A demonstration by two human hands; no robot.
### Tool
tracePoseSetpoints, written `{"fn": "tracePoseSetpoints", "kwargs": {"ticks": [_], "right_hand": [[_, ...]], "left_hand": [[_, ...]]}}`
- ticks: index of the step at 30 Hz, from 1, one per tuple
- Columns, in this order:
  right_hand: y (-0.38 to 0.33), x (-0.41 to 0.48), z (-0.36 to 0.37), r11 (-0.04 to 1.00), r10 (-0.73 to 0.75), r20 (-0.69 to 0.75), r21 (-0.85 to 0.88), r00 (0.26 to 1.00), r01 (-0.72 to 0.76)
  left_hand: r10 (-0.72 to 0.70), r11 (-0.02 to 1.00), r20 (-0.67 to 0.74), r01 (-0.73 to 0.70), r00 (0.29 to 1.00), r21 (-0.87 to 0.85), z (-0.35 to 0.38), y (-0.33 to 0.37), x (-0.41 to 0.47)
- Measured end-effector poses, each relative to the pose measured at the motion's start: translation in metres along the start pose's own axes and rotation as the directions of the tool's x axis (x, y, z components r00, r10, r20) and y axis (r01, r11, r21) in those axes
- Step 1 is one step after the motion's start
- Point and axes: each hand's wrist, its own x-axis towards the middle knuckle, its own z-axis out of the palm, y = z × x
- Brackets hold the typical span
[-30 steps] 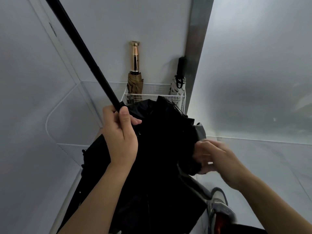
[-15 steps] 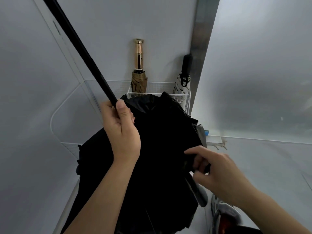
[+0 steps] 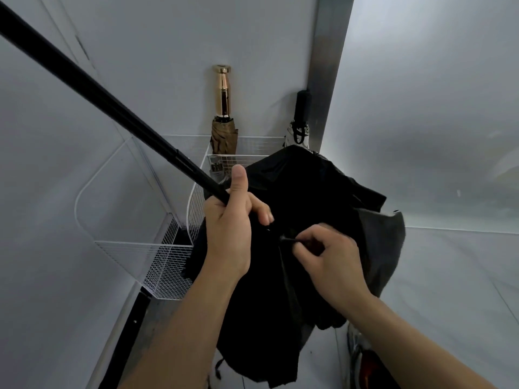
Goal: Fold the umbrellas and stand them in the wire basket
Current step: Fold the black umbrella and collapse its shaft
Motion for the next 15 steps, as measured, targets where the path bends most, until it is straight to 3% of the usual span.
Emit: {"fn": "tracePoseSetpoints", "kwargs": {"ticks": [3, 7, 13, 15], "right_hand": [[-0.0017, 0.0037, 0.0032, 0.998, 0.054, -0.046, -0.018, 0.998, -0.055], [-0.0016, 0.0064, 0.0062, 0.990, 0.121, 0.008, 0.077, 0.993, -0.121], [-0.0055, 0.0009, 0.0032, 0.924, 0.130, 0.275, 0.316, 0.953, -0.217], [-0.0058, -0.0008, 0.0003, 0.956, 0.068, 0.347, 0.245, 0.935, -0.161]], "left_hand": [[-0.040, 0.999, 0.030, 0.041, 0.999, -0.031, 0.0053, -0.0003, -0.0057], [-0.035, 0.999, 0.004, 0.035, 0.999, -0.004, 0.0065, -0.0003, -0.0073], [-0.012, 1.000, -0.167, 0.015, 0.986, 0.014, 0.0078, 0.0029, -0.0074], [0.023, 1.000, -0.251, -0.022, 0.968, 0.008, 0.0058, 0.0043, -0.0048]]}}
